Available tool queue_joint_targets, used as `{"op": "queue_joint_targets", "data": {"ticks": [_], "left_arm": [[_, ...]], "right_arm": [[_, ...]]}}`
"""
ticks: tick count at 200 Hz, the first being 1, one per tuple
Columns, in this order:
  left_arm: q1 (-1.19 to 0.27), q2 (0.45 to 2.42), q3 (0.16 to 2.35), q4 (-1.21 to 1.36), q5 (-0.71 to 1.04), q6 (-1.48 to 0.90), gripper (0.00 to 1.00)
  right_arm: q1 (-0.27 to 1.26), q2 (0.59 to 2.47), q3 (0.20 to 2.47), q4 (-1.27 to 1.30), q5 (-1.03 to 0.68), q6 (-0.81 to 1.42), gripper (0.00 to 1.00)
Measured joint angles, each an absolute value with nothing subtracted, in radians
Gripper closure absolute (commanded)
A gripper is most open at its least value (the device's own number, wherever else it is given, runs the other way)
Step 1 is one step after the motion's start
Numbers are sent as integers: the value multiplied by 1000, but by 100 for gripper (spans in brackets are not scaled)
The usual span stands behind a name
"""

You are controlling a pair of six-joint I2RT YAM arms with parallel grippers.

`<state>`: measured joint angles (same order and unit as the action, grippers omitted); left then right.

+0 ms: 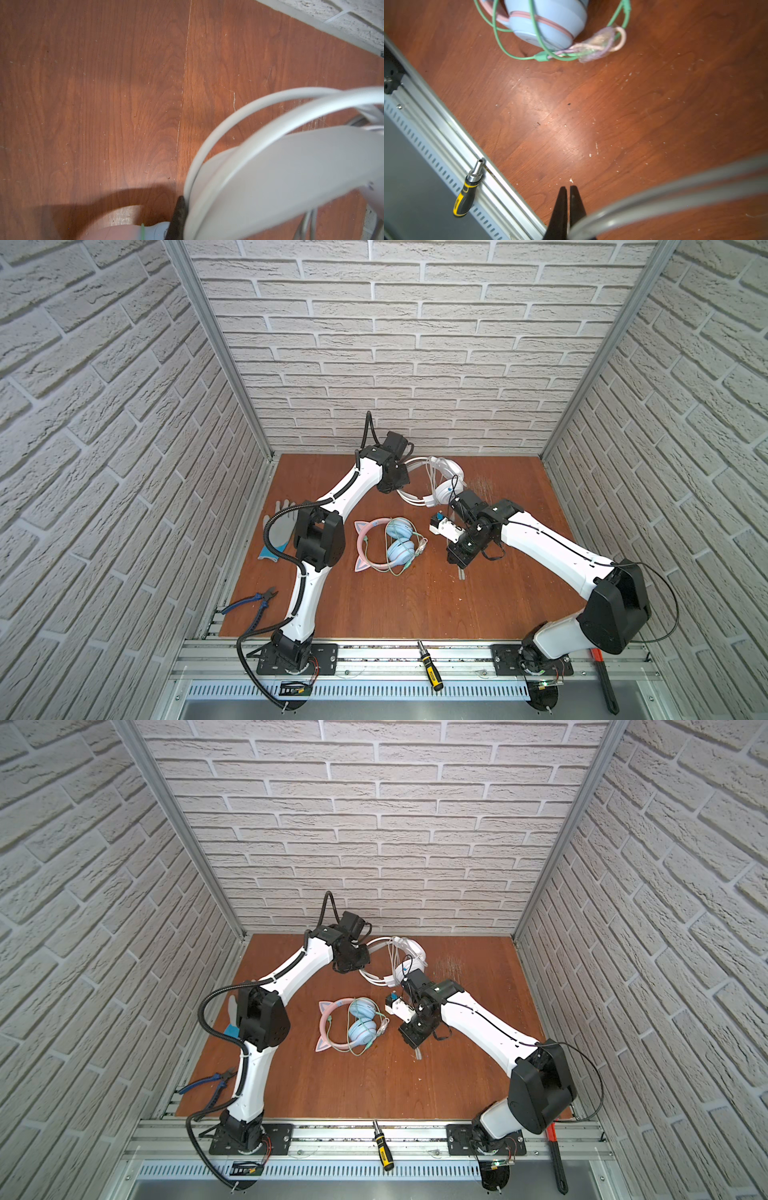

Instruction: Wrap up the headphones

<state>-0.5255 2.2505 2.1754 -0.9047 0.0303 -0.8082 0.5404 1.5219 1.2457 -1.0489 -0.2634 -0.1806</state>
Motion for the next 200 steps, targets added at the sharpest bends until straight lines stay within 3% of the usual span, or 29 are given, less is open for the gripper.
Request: {"op": "queue_joint_targets", "data": {"ticks": [87, 200], "left_arm": [[-562, 2289, 2221, -1001, 3, -745, 100], [-585, 2295, 2221, -1003, 1, -725, 100]], "right_arm": [[567, 1637, 1509, -1106, -395, -280, 94], [456, 1695, 1719, -1179, -405, -382, 94]]}}
